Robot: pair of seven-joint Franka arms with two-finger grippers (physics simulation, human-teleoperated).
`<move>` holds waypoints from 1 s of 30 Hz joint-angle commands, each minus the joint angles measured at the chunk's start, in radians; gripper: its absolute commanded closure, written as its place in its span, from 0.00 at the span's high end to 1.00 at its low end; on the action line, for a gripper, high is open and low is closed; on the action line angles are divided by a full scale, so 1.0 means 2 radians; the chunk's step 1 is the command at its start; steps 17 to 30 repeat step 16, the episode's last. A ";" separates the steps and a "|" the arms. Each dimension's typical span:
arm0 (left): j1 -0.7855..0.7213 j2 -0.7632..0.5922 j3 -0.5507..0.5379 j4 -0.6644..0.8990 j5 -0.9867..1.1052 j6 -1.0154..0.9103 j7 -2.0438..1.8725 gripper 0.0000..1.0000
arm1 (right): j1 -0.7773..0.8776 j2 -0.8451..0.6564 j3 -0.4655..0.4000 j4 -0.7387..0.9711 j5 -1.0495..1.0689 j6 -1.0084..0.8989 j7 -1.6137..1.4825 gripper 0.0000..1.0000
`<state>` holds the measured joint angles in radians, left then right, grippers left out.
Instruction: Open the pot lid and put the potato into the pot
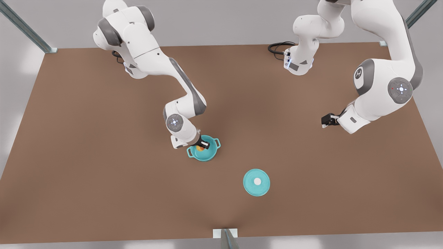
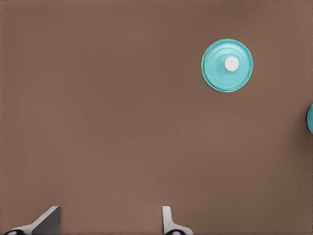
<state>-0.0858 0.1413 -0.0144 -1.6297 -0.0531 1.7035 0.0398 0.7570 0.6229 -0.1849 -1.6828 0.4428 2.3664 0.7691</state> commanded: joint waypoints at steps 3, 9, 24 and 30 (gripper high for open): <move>-0.011 0.010 -0.004 0.025 0.001 0.002 -0.050 1.00 | 0.005 0.004 -0.006 0.004 0.001 0.001 0.080 1.00; -0.011 0.013 -0.004 0.026 -0.002 0.002 -0.057 1.00 | 0.004 -0.074 -0.106 0.005 -0.062 -0.154 -0.012 1.00; -0.012 0.013 -0.004 0.025 -0.003 0.002 -0.058 1.00 | -0.030 -0.112 -0.303 0.034 -0.101 -0.324 -0.400 1.00; -0.012 0.013 -0.004 0.025 -0.003 0.002 -0.058 1.00 | -0.030 -0.112 -0.303 0.034 -0.101 -0.324 -0.400 1.00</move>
